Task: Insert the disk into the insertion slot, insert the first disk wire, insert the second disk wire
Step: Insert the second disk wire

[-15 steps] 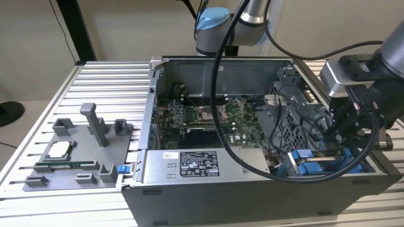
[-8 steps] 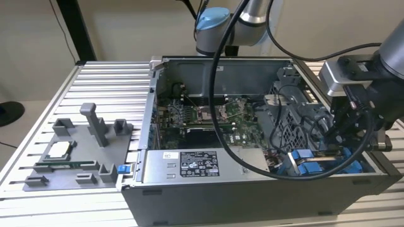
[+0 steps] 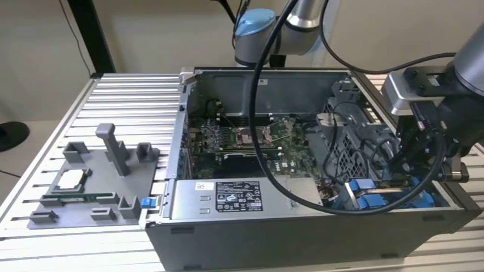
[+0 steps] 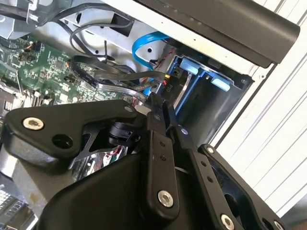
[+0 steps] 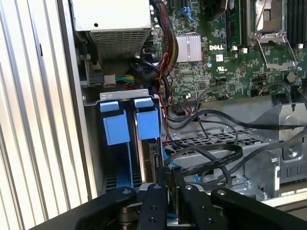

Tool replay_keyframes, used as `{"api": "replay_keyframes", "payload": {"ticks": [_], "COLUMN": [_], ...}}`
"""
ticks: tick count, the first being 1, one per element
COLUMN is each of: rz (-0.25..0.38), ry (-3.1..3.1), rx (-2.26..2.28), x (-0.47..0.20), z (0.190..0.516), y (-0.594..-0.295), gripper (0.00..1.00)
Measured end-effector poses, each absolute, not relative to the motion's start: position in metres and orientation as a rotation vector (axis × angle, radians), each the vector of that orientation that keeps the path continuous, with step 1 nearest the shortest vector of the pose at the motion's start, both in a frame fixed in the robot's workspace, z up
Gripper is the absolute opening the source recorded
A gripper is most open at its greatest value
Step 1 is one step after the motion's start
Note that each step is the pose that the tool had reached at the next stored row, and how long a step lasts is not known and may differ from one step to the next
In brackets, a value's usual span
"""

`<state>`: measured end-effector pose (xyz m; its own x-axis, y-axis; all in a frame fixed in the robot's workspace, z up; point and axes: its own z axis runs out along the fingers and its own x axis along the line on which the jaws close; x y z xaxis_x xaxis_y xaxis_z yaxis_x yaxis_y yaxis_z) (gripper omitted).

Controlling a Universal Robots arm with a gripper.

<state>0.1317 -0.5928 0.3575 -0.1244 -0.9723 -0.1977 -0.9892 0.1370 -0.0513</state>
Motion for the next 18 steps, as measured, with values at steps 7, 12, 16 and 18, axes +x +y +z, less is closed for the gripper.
{"api": "replay_keyframes", "payload": {"ticks": [7,12,16,18], "rz": [0.142,0.143,0.142,0.142], "ry": [2.230,2.229,2.229,2.229], "rx": [-1.945,-1.945,-1.945,-1.946], "x": [0.1293,0.1276,0.1275,0.1275], "z": [0.3560,0.3533,0.3503,0.3492], "y": [-0.5935,-0.5956,-0.5958,-0.5958], "gripper": [0.00,0.00,0.00,0.00]}}
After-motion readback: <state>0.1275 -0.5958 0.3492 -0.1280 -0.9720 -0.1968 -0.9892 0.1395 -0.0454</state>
